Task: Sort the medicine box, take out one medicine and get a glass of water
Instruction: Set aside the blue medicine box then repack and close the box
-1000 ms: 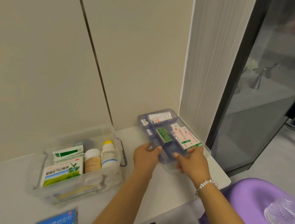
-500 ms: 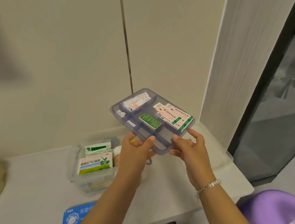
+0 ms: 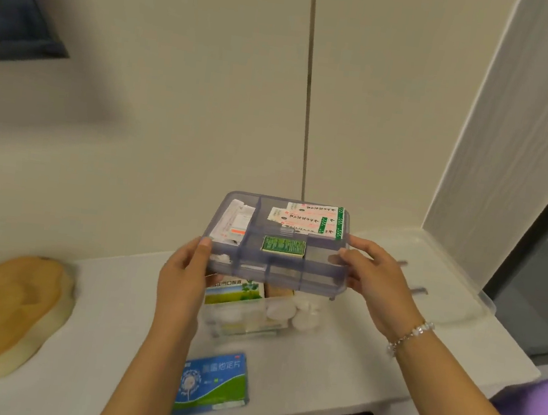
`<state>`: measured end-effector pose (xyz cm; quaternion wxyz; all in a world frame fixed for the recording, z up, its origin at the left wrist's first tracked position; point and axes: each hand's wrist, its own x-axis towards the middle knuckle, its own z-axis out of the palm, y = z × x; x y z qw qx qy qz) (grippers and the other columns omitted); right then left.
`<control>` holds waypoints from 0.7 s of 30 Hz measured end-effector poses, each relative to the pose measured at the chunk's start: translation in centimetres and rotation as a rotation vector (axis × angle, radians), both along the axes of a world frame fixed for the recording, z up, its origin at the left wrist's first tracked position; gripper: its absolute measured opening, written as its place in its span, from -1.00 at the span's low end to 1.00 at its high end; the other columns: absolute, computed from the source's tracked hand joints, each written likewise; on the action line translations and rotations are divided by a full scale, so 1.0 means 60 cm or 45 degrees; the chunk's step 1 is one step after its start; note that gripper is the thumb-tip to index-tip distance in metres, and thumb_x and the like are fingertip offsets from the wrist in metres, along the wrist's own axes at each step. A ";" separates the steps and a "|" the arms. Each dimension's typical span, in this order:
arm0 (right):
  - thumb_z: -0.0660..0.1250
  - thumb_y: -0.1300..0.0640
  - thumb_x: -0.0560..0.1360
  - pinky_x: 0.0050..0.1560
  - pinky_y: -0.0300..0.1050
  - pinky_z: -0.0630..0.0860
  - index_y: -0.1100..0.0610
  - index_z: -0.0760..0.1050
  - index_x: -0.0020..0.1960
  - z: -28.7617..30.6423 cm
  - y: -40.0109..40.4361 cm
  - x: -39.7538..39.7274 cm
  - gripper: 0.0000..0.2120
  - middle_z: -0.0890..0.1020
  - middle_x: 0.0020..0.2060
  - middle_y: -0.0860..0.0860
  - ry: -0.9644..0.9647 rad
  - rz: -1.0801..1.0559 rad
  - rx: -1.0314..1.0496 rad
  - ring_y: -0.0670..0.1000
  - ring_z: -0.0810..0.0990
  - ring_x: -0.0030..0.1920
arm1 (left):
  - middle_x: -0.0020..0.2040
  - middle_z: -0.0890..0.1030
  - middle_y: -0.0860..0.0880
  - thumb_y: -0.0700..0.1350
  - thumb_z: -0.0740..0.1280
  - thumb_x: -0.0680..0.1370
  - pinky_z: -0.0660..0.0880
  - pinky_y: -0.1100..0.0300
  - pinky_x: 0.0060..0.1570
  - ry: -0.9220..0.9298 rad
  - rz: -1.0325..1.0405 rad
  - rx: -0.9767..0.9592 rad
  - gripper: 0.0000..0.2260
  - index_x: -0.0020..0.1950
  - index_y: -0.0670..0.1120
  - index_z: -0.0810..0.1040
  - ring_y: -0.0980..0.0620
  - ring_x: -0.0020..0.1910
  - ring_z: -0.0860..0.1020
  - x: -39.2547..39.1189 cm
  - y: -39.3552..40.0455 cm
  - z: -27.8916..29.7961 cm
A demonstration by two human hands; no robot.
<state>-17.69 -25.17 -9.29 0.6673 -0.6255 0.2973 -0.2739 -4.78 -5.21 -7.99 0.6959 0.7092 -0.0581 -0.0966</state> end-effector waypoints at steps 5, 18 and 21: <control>0.26 0.10 0.51 -0.19 -0.19 0.59 0.00 0.58 0.01 -0.014 0.002 0.019 -0.85 0.67 -0.11 -0.04 0.070 0.028 -0.059 -0.05 0.62 -0.12 | -0.24 0.64 0.01 0.06 0.17 0.57 0.47 0.29 -0.45 -0.169 0.022 0.234 -0.73 -0.23 0.08 0.58 0.05 -0.29 0.57 0.012 0.026 -0.012; 0.15 0.03 0.56 -0.29 -0.27 0.51 -0.04 0.54 0.18 -0.025 0.005 0.040 -0.73 0.63 -0.14 -0.10 0.295 0.032 -0.418 -0.14 0.56 -0.18 | -0.38 0.60 0.08 0.08 0.27 0.51 0.32 0.31 -0.53 -0.325 0.051 0.698 -0.74 -0.35 0.06 0.57 0.15 -0.52 0.50 0.044 0.043 -0.039; 0.17 0.03 0.55 -0.19 -0.18 0.54 -0.02 0.56 0.16 -0.025 0.001 0.041 -0.73 0.63 -0.18 -0.11 0.316 0.025 -0.439 -0.13 0.57 -0.19 | -0.29 0.60 0.02 0.09 0.29 0.50 0.32 0.28 -0.46 -0.297 0.043 0.702 -0.75 -0.26 -0.05 0.55 0.14 -0.45 0.52 0.053 0.047 -0.045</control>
